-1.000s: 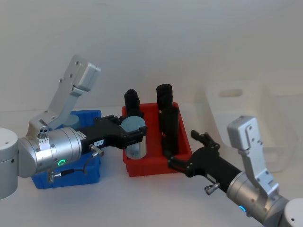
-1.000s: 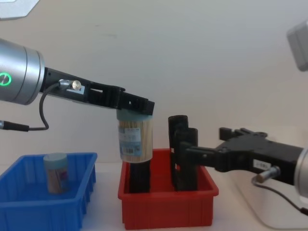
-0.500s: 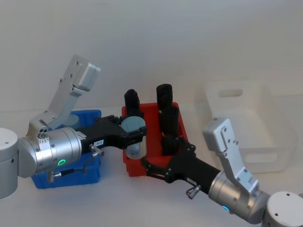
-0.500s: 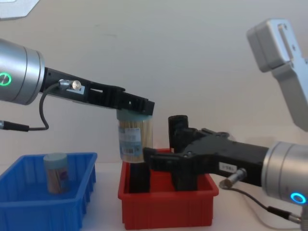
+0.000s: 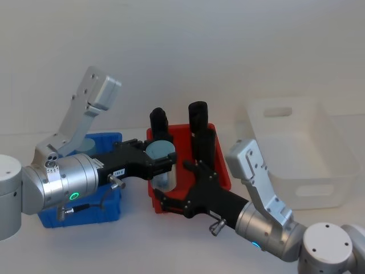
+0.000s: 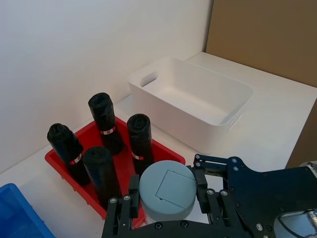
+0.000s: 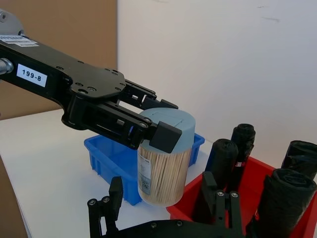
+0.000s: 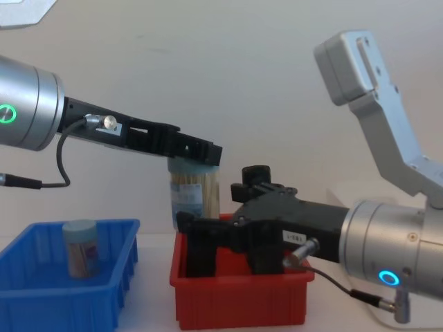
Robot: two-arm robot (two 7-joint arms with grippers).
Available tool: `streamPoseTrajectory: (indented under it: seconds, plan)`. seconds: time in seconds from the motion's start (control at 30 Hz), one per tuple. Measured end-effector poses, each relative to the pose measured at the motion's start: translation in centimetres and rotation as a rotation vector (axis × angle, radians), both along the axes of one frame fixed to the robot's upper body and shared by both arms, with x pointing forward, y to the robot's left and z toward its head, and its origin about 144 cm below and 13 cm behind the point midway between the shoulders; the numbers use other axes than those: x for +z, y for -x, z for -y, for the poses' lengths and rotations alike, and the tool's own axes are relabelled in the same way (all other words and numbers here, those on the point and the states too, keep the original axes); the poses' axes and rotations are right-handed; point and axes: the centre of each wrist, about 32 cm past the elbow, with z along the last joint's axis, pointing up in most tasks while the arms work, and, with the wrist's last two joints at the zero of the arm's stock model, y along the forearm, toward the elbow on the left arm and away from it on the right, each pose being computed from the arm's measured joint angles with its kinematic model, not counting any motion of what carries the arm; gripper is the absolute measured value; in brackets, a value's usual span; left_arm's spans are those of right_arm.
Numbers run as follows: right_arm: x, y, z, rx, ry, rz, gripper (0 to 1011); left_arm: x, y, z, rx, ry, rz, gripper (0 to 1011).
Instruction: Pick the cotton swabs from the blue box and place them into the white box.
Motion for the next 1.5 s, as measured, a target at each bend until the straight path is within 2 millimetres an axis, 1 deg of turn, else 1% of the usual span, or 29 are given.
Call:
streamPoseTrajectory:
  seconds: [0.33, 0.37, 0.4, 0.57, 0.6, 0.67, 0.77, 0.8, 0.9, 1.0, 1.03, 1.1, 1.17, 1.2, 1.23, 1.3, 1.5]
  plan:
    - [-0.1, -1.0, -0.9, 0.007, -0.018, -0.01, 997, 0.0, 0.0, 0.0, 0.0, 0.0, 0.0, 666]
    - [-0.1, -1.1, -1.0, 0.007, -0.024, -0.014, 963, 0.0, 0.0, 0.0, 0.0, 0.0, 0.0, 666]
    - [-0.2, -1.2, -1.0, 0.008, -0.027, -0.016, 963, 0.0, 0.0, 0.0, 0.0, 0.0, 0.0, 665]
    - [-0.2, -1.7, -1.4, 0.005, -0.052, -0.03, 810, 0.0, 0.0, 0.0, 0.0, 0.0, 0.0, 666]
    - [-0.2, -1.8, -1.5, 0.003, -0.059, -0.034, 810, 0.0, 0.0, 0.0, 0.0, 0.0, 0.0, 666]
    - [-0.3, -1.9, -1.6, 0.003, -0.065, -0.037, 731, 0.0, 0.0, 0.0, 0.0, 0.0, 0.0, 666]
    - [-0.3, -2.0, -1.8, 0.003, -0.073, -0.041, 656, 0.0, 0.0, 0.0, 0.001, 0.0, 0.001, 666]
    - [-0.3, -2.0, -1.9, 0.003, -0.078, -0.044, 639, 0.0, 0.0, 0.0, 0.001, 0.0, 0.001, 666]
    - [-0.3, -2.2, -2.0, 0.003, -0.086, -0.048, 637, 0.0, 0.0, 0.0, 0.002, 0.0, 0.004, 669]
    - [-0.2, -2.3, -2.1, -0.002, -0.095, -0.049, 636, 0.0, 0.0, 0.0, 0.0, 0.0, 0.0, 765]
    - [-0.2, -2.3, -2.1, -0.002, -0.097, -0.05, 636, 0.0, 0.0, 0.0, 0.0, 0.0, 0.0, 765]
    - [-0.2, -2.4, -2.2, -0.002, -0.099, -0.051, 636, 0.0, 0.0, 0.0, -0.001, 0.001, 0.0, 843]
    - [-0.2, -2.4, -2.3, -0.002, -0.102, -0.052, 636, 0.0, 0.0, 0.0, -0.001, 0.0, -0.001, 894]
    - [-0.2, -2.4, -2.3, -0.002, -0.103, -0.052, 636, 0.0, 0.0, 0.0, -0.001, 0.0, -0.001, 939]
    - [-0.2, -2.5, -2.3, -0.003, -0.104, -0.052, 636, 0.0, 0.0, 0.0, -0.001, 0.0, -0.001, 939]
    - [-0.2, -2.5, -2.3, -0.004, -0.107, -0.053, 636, 0.0, 0.0, 0.0, -0.001, 0.0, -0.001, 1000]
    - [-0.2, -2.5, -2.4, -0.014, -0.11, -0.053, 636, 0.0, 0.0, 0.0, -0.001, 0.0, 0.0, 1004]
